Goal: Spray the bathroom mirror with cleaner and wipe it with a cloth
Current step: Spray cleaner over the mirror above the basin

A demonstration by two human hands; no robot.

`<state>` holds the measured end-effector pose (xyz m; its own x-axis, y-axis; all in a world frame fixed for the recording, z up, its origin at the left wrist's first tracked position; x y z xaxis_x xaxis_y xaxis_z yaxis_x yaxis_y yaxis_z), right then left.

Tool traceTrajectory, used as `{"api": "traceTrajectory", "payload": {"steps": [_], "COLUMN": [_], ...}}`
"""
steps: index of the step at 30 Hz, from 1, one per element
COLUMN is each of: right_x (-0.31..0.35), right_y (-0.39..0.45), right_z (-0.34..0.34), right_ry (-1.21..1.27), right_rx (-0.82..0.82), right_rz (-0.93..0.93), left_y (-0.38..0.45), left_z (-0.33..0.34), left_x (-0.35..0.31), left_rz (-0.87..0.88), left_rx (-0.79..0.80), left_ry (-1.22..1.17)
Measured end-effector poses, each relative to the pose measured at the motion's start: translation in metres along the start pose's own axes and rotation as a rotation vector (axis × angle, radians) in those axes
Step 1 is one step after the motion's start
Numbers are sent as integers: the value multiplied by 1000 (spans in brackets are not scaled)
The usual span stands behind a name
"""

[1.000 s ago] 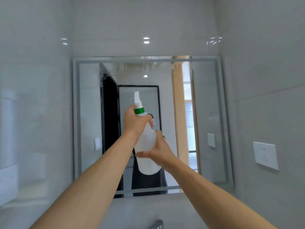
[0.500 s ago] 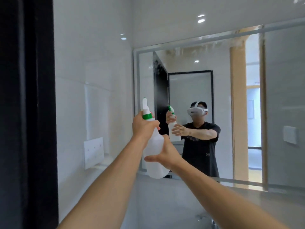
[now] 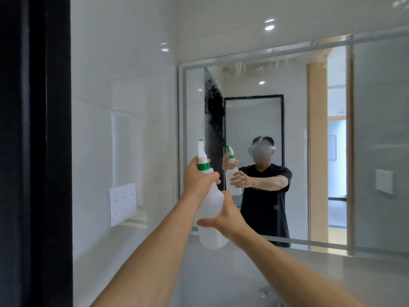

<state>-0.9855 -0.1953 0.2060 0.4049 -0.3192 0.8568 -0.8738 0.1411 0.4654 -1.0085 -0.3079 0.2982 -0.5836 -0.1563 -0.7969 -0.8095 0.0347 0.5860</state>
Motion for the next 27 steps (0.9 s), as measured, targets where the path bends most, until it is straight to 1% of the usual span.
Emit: {"api": "traceTrajectory", "payload": {"steps": [3, 10, 14, 17, 19, 24, 27], "right_x": [-3, -2, -4, -7, -9, -15, -17], "right_y": [-4, -18, -32, -42, -48, -68, -82], "right_z": [-23, -88, -118, -136, -149, -187, -211], "right_ry": [17, -13, -24, -42, -54, -84, -99], "right_rx": [-40, -161, -229, -268, -295, -377, -425], "right_rz": [5, 12, 22, 26, 43, 88, 125], "left_y": [-3, -8, -15, -20, -24, -42, -56], "left_z": [24, 86, 118, 138, 151, 191, 212], "left_x": [-10, -40, -51, -55, -60, -81, -95], "left_rz": [10, 97, 95, 106, 124, 161, 188], "left_rx": [50, 163, 232, 253, 266, 375, 407], "left_ry": [-5, -66, -26, -32, -22, -26, -49]}}
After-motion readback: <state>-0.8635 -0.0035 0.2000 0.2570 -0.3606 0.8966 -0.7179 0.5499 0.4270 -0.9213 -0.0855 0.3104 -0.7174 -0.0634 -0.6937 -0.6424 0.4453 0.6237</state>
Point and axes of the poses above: each hand's wrist, its own y-axis towards the middle knuckle, its own z-axis out of the palm, x = y × z, the point moved 10 cm from there along y, towards the middle knuckle, and after that the axes turned 13 degrees about y, right-handed, at the moved point
